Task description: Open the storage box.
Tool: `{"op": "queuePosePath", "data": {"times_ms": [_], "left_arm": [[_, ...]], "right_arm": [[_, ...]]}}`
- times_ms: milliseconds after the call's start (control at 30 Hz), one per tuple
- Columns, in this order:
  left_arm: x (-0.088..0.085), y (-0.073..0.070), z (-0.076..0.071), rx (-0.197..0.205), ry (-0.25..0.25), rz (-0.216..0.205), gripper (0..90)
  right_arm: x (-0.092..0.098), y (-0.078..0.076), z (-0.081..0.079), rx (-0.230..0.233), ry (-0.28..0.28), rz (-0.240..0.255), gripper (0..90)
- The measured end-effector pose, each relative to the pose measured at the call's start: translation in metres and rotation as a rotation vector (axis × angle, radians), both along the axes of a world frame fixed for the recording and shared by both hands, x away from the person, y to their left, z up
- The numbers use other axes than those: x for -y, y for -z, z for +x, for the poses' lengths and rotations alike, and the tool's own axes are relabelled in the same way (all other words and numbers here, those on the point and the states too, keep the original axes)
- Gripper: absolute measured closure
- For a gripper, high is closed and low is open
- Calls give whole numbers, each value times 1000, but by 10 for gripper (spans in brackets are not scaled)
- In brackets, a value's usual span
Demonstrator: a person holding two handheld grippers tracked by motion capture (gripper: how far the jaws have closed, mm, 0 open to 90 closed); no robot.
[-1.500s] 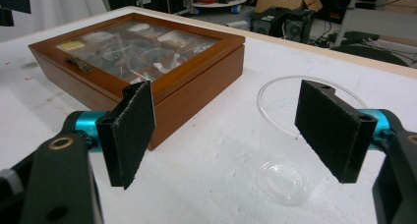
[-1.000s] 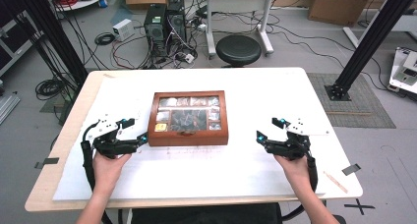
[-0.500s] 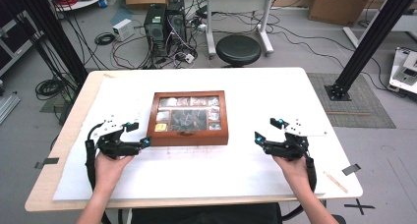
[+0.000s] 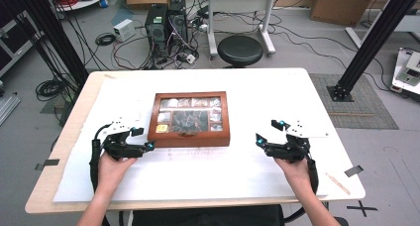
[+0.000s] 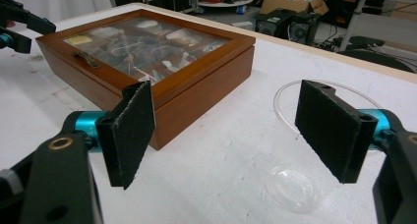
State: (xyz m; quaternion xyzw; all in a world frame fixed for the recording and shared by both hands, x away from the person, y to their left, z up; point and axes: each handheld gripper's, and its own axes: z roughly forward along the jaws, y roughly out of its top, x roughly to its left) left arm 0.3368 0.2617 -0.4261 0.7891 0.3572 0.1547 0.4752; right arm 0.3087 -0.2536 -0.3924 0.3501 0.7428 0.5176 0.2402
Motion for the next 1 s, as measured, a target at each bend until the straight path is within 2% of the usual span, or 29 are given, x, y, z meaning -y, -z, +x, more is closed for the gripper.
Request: {"op": "queuePosePath", "data": {"times_ms": [200, 233, 400, 533, 667, 800, 1000], "left_arm": [[0, 3, 3, -30, 7, 16, 288], [0, 4, 3, -35, 10, 22, 329], [2, 6, 6, -47, 18, 41, 377], [3, 6, 5, -48, 30, 40, 439], [4, 3, 3, -34, 31, 66, 474], [3, 0, 1, -14, 29, 45, 519], [4, -2, 0, -7, 26, 47, 527]], "right_arm": [[-1, 0, 0, -2, -3, -1, 237], [-1, 0, 0, 3, -5, -5, 237], [-2, 0, -1, -4, -6, -5, 237], [-2, 0, 0, 3, -7, -7, 239], [-2, 0, 0, 2, -6, -10, 239], [-2, 0, 0, 1, -6, -11, 240], [-4, 0, 0, 4, -9, -12, 241]]}}
